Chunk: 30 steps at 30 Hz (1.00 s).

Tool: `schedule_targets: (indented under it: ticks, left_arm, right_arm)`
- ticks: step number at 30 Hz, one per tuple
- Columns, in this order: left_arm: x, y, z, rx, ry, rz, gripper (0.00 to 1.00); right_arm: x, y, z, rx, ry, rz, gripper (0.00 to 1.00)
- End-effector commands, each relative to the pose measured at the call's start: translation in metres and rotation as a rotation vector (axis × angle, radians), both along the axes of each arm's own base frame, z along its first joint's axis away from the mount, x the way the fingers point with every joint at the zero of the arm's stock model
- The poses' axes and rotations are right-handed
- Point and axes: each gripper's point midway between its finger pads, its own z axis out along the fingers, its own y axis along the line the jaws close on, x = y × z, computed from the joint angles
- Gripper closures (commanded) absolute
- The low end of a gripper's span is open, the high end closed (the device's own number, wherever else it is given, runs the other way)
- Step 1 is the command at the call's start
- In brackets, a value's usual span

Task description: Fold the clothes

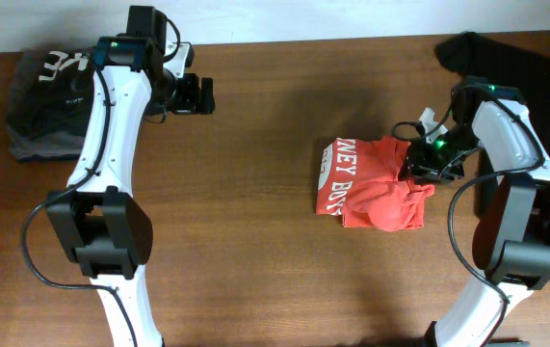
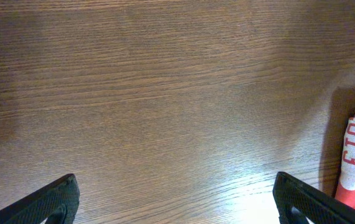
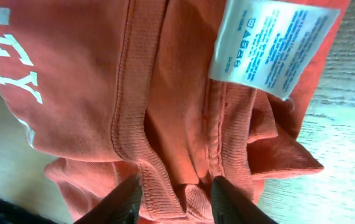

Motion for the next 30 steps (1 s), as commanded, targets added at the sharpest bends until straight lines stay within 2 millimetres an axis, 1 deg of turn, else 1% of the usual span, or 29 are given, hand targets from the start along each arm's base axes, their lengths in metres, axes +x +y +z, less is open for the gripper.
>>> schedule_targets:
  ticks: [1,2,6,7,9,12,13,15,16,17,18,19,21,24,25,27,30]
  left_arm:
    - [0.000,-0.008,0.001,-0.003,-0.007,-0.035,0.01]
    - [-0.001,-0.015,0.002,-0.018,-0.009,-0.066,0.01]
    - [-0.010,-0.060,0.008,-0.111,-0.028,-0.239,0.01]
    - [-0.014,-0.080,0.009,-0.130,-0.036,-0.287,0.01]
    - [-0.020,-0.108,0.012,-0.155,-0.054,-0.361,0.01]
    - [-0.028,-0.151,0.011,-0.183,-0.075,-0.450,0.02]
    - [-0.033,-0.170,0.008,-0.189,-0.080,-0.488,0.02]
    - [-0.045,-0.201,0.000,-0.194,-0.073,-0.553,0.07]
    - [-0.053,-0.216,-0.005,-0.199,-0.061,-0.584,0.17]
    - [-0.061,-0.228,-0.011,-0.208,-0.045,-0.610,0.32]
    - [-0.071,-0.242,-0.017,-0.226,-0.023,-0.640,0.50]
    - [-0.079,-0.253,-0.023,-0.242,0.001,-0.658,0.65]
    - [-0.095,-0.273,-0.038,-0.266,0.045,-0.700,0.74]
    - [-0.112,-0.295,-0.064,-0.260,0.100,-0.733,0.90]
    - [-0.118,-0.307,-0.081,-0.264,0.131,-0.723,0.94]
    - [-0.122,-0.317,-0.095,-0.275,0.158,-0.708,0.96]
    - [-0.132,-0.328,-0.109,-0.313,0.197,-0.728,0.96]
  right_arm:
    - [0.005,-0.002,0.021,-0.023,-0.028,-0.024,0.58]
    - [0.009,-0.001,0.030,-0.015,-0.042,-0.025,0.59]
    - [0.026,0.000,0.071,-0.004,-0.139,-0.040,0.59]
    - [0.034,-0.004,0.089,-0.016,-0.191,-0.071,0.58]
    - [0.043,-0.013,0.107,-0.034,-0.242,-0.118,0.54]
    - [0.051,-0.029,0.124,-0.046,-0.285,-0.195,0.46]
    - [0.052,-0.033,0.126,-0.047,-0.290,-0.213,0.42]
    - [0.052,-0.041,0.127,-0.051,-0.292,-0.233,0.42]
    - [0.050,-0.045,0.127,-0.052,-0.287,-0.242,0.42]
    - [0.049,-0.048,0.127,-0.053,-0.285,-0.250,0.42]
    - [0.049,-0.051,0.126,-0.054,-0.283,-0.259,0.43]
    - [0.048,-0.054,0.126,-0.055,-0.283,-0.265,0.43]
    - [0.048,-0.059,0.127,-0.057,-0.286,-0.279,0.46]
    - [0.047,-0.066,0.127,-0.059,-0.285,-0.295,0.52]
    - [0.046,-0.069,0.127,-0.060,-0.285,-0.302,0.53]
    - [0.046,-0.070,0.127,-0.062,-0.286,-0.300,0.54]
    - [0.046,-0.071,0.126,-0.069,-0.285,-0.301,0.54]
